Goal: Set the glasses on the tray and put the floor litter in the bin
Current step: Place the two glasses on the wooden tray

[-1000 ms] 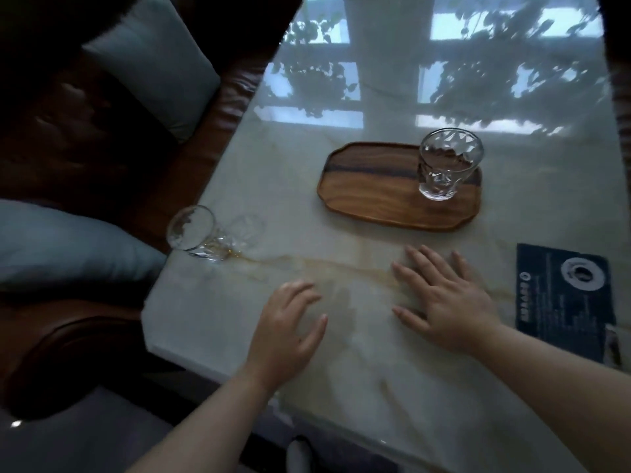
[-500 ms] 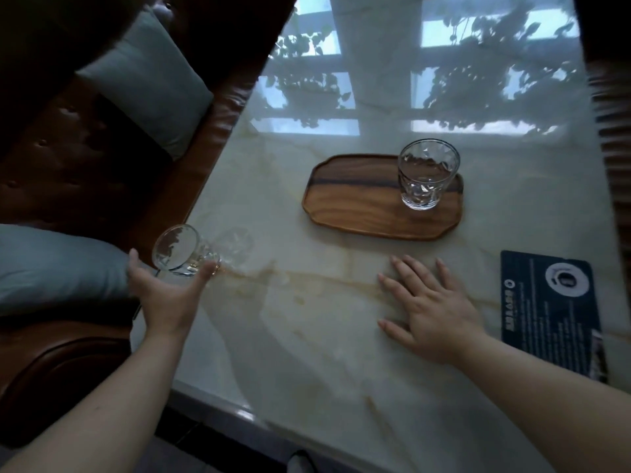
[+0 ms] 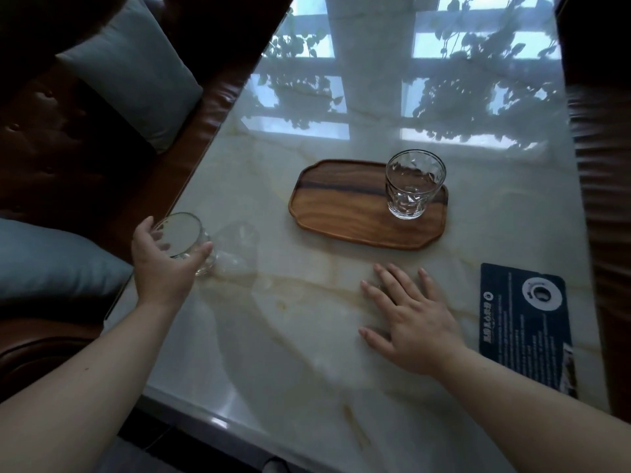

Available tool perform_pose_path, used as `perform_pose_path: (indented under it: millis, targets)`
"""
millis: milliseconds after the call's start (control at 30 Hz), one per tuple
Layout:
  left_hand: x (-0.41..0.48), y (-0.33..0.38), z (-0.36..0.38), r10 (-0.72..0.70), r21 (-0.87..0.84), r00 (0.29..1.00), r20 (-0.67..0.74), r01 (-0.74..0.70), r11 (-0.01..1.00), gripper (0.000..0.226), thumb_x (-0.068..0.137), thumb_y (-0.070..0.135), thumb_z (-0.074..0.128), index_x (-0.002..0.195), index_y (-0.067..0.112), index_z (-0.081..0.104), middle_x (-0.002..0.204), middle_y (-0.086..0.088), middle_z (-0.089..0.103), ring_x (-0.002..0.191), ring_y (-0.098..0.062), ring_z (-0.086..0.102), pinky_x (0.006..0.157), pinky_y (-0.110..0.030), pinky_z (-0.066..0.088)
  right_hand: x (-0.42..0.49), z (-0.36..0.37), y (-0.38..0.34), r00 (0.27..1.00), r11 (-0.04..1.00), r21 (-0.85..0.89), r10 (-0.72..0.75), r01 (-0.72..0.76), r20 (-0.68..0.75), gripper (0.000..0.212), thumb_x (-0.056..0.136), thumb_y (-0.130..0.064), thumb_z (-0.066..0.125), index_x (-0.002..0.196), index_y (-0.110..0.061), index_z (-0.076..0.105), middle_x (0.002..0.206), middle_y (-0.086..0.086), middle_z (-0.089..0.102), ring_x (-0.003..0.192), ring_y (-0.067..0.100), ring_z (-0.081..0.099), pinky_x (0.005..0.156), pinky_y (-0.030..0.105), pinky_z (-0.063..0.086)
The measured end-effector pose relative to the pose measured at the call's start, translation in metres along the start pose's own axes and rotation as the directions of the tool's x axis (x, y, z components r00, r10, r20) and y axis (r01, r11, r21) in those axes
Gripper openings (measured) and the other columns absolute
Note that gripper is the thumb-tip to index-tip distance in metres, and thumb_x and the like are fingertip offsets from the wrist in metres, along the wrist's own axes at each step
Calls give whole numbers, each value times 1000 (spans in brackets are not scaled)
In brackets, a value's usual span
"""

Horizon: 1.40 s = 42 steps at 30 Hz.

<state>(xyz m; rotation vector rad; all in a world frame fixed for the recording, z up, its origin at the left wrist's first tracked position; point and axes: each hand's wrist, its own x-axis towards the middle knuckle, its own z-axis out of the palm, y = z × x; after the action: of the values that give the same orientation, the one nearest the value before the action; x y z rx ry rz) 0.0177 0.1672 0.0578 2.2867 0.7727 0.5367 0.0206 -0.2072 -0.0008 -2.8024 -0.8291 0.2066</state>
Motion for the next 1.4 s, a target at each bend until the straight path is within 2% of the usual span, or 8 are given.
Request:
perform_pose_path:
  millis: [267, 467, 567, 800, 1067, 1167, 1333, 1400]
  targets:
    - [-20, 77, 45, 210, -146, 958, 197, -183, 972, 101, 60, 40, 86, 140, 24, 27, 125, 0, 46, 106, -18, 55, 83, -39, 52, -1, -2, -1, 1000, 1000, 19, -2, 2, -3, 73, 83, -70, 33, 145, -30, 35, 159, 4, 24, 147, 19, 15, 116, 53, 4]
    - [-7, 131, 90, 311, -154, 909, 278, -277, 948, 106, 55, 46, 87, 140, 18, 30, 122, -2, 49, 93, -20, 59, 79, -37, 53, 2, 0, 1, 1000, 1000, -1, 1, -1, -5, 73, 83, -72, 33, 141, -28, 42, 155, 7, 34, 144, 22, 26, 113, 54, 8]
    - [-2, 147, 111, 360, -123, 884, 297, -339, 933, 103, 55, 44, 87, 138, 11, 35, 123, -8, 50, 98, -23, 58, 83, -33, 51, 4, 2, 2, 1000, 1000, -18, -7, 7, 11, 73, 82, -72, 36, 139, -27, 45, 152, 9, 38, 142, 24, 32, 111, 55, 10]
    - [3, 155, 138, 358, -86, 876, 324, -349, 933, 100, 54, 43, 88, 135, 7, 40, 124, -13, 51, 103, -28, 58, 92, -37, 48, 4, 5, 3, 999, 1000, 7, -18, 18, -32, 74, 80, -71, 40, 138, -26, 46, 151, 10, 40, 142, 25, 33, 111, 54, 9]
    - [-2, 159, 149, 361, -102, 858, 366, -348, 932, 98, 56, 39, 88, 135, 7, 38, 127, -14, 48, 102, -18, 52, 90, -27, 45, 4, 9, 5, 997, 1000, -1, -25, 25, -76, 73, 79, -71, 41, 137, -26, 49, 150, 10, 42, 140, 26, 35, 110, 55, 12]
    - [-4, 159, 149, 335, -81, 855, 397, -331, 940, 103, 58, 41, 86, 139, 9, 32, 134, -13, 43, 116, -24, 49, 100, -35, 42, 5, 10, 6, 996, 999, -18, -28, 27, -86, 73, 79, -71, 41, 136, -26, 50, 149, 11, 43, 140, 27, 36, 110, 55, 11]
    - [-17, 154, 126, 299, 5, 856, 422, -332, 943, 115, 64, 51, 79, 148, 12, 10, 150, -19, 25, 139, -31, 23, 114, -40, 23, 6, 12, 8, 997, 999, -34, -29, 26, -71, 73, 80, -71, 39, 137, -26, 47, 151, 10, 40, 141, 26, 33, 110, 55, 8]
    - [-33, 141, 108, 345, 94, 829, 440, -424, 901, 109, 69, 62, 66, 148, 8, 12, 152, -20, 24, 141, -34, 20, 116, -44, 18, 6, 9, 6, 998, 999, -32, -27, 25, -56, 74, 81, -71, 37, 140, -27, 42, 154, 10, 35, 144, 25, 28, 112, 54, 6]
